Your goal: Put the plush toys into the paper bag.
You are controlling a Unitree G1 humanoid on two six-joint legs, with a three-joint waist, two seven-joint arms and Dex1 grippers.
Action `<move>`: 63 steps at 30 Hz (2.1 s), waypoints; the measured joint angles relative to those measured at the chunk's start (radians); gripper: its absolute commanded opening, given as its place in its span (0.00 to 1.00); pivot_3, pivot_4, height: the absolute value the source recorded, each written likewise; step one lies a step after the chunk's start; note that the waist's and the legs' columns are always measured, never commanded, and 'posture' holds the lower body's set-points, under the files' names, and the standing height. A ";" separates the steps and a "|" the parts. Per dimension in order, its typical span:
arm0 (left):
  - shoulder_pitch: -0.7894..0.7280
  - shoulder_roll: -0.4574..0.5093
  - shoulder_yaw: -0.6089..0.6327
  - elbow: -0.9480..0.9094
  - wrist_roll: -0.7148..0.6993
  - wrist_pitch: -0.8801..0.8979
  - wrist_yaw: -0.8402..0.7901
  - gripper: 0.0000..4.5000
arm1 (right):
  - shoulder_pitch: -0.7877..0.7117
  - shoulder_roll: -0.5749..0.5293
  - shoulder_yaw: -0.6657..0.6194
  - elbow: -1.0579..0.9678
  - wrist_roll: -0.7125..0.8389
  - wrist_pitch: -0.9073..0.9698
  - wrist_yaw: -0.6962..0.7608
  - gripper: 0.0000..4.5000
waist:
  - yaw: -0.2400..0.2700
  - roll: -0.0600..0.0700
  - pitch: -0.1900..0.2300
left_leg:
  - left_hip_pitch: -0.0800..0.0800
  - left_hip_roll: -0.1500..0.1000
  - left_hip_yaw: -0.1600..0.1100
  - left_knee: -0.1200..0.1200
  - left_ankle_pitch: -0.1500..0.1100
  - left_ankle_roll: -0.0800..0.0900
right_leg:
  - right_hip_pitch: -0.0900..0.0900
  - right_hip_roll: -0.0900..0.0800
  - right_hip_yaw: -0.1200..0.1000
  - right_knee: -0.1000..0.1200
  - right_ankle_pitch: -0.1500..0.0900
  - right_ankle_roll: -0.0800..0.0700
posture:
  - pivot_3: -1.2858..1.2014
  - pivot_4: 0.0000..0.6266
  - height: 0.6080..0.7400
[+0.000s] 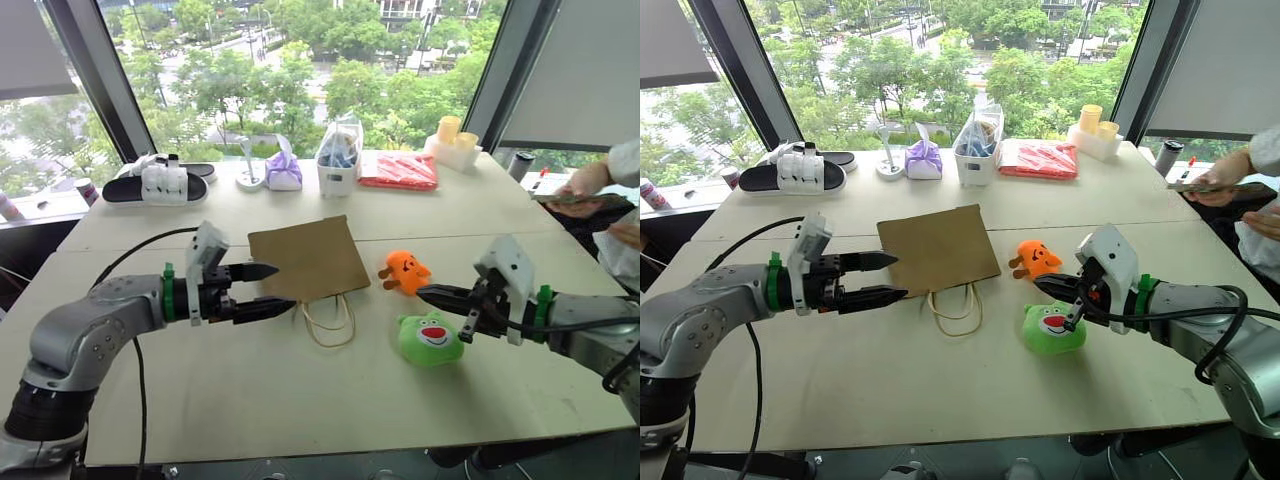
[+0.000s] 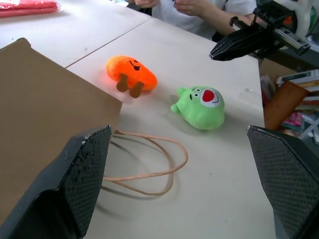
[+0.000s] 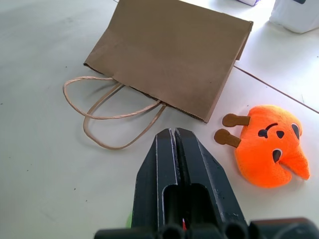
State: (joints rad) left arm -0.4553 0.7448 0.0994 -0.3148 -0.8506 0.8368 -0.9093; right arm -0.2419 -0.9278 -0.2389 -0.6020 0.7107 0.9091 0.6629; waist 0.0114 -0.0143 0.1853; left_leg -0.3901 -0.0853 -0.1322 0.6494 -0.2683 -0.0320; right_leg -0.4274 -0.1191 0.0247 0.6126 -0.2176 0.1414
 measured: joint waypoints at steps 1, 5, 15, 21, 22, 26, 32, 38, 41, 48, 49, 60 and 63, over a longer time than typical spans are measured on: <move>-0.001 -0.006 -0.002 0.000 0.004 -0.001 0.000 0.99 | -0.002 0.000 0.000 0.000 -0.001 -0.001 0.000 0.00 | 0.000 0.000 0.000 | 0.000 0.000 0.000 0.000 0.000 0.000 | 0.000 0.000 0.000 0.000 0.000 0.000 | 0.52 0.24 1.00; -0.022 -0.017 -0.007 0.020 0.016 0.001 0.004 0.99 | -0.002 -0.001 0.005 0.000 -0.019 -0.004 0.003 0.00 | 0.001 0.000 0.000 | 0.000 0.000 0.000 0.000 0.000 0.000 | 0.000 0.000 0.000 0.000 0.000 0.000 | 0.52 0.24 1.00; -0.030 -0.008 -0.020 0.041 0.053 -0.017 -0.052 0.99 | 0.000 0.005 0.009 0.000 -0.030 -0.009 0.001 0.00 | 0.000 0.000 0.000 | 0.000 0.000 0.000 0.000 0.000 0.000 | 0.000 0.000 0.000 0.000 0.000 0.000 | 0.52 0.24 1.00; -0.028 -0.007 -0.068 0.053 0.121 -0.082 -0.103 0.99 | 0.007 0.006 0.025 0.000 -0.038 -0.014 0.002 0.00 | 0.000 0.000 0.000 | 0.000 0.000 0.000 0.000 0.000 0.000 | 0.000 0.000 0.000 0.000 0.000 0.000 | 0.52 0.24 1.00; -0.029 -0.007 -0.077 0.063 0.134 -0.092 -0.111 0.99 | 0.007 0.006 0.025 0.000 -0.038 -0.013 0.000 0.00 | 0.000 0.000 0.000 | 0.000 0.000 0.000 0.000 0.000 0.000 | 0.000 0.000 0.000 0.000 0.000 0.000 | 0.52 0.24 1.00; -0.035 -0.009 -0.129 0.122 0.237 -0.234 -0.173 0.99 | 0.034 0.009 0.023 -0.005 -0.040 -0.015 -0.013 0.00 | 0.002 0.000 0.000 | 0.000 0.000 0.000 0.000 0.000 0.000 | 0.000 0.000 0.000 0.000 0.000 0.000 | 0.52 0.24 1.00; -0.068 -0.061 -0.277 0.292 0.460 -0.581 -0.308 0.99 | 0.043 0.038 0.025 -0.025 -0.039 -0.014 -0.039 0.00 | 0.002 0.000 0.000 | 0.000 0.000 0.001 0.000 0.000 0.000 | 0.000 0.000 0.000 0.000 0.000 0.000 | 0.52 0.24 1.00; -0.169 -0.189 -0.367 0.552 0.658 -0.866 -0.304 0.99 | 0.047 0.052 0.029 -0.039 -0.041 -0.014 -0.069 0.00 | 0.002 0.000 0.000 | -0.001 -0.001 0.000 0.001 0.000 0.000 | 0.000 0.000 0.000 0.000 0.000 0.000 | 0.52 0.24 1.00; -0.209 -0.247 -0.380 0.659 0.712 -0.953 -0.277 0.79 | 0.054 0.054 0.030 -0.044 -0.043 -0.014 -0.084 0.00 | 0.001 0.000 0.000 | -0.001 -0.001 0.000 0.001 0.000 0.000 | 0.000 0.000 0.000 0.000 0.000 0.001 | 0.52 0.24 1.00; -0.230 -0.292 -0.380 0.774 0.741 -1.037 -0.277 0.01 | 0.074 0.055 0.030 -0.068 -0.042 -0.013 -0.109 0.00 | 0.001 0.000 0.000 | 0.000 -0.001 0.000 0.001 0.000 0.000 | 0.000 0.000 0.000 0.000 0.000 0.001 | 0.52 0.24 1.00; -0.233 -0.301 -0.378 0.779 0.738 -1.032 -0.277 0.00 | 0.074 0.058 0.030 -0.072 -0.040 -0.011 -0.114 0.00 | 0.001 0.000 0.000 | 0.000 -0.001 0.000 0.002 0.000 0.000 | 0.000 0.000 0.000 0.000 0.000 0.001 | 0.52 0.24 1.00; -0.371 -0.375 -0.192 0.549 0.457 -0.550 -0.196 0.00 | -0.015 0.295 0.279 -0.026 -0.164 -0.015 -0.275 0.00 | -0.021 0.000 -0.001 | 0.001 -0.002 -0.002 0.002 0.000 0.000 | 0.000 0.000 -0.001 0.003 0.000 0.001 | 0.52 0.24 1.00; -0.360 -0.363 -0.192 0.504 0.424 -0.470 -0.197 0.00 | -0.083 0.388 0.364 0.076 -0.237 -0.057 -0.308 0.00 | -0.032 0.000 0.000 | 0.001 -0.001 -0.002 0.001 0.001 -0.001 | 0.000 0.001 -0.001 0.003 0.000 0.001 | 0.52 0.24 1.00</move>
State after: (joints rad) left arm -0.8149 0.3817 -0.0921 0.1889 -0.4263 0.3667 -1.1061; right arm -0.3249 -0.5396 0.1246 -0.5261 0.4738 0.8525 0.3545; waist -0.0202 -0.0147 0.1848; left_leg -0.3893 -0.0866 -0.1343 0.6507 -0.2674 -0.0334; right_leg -0.4278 -0.1180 0.0238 0.6156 -0.2171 0.1422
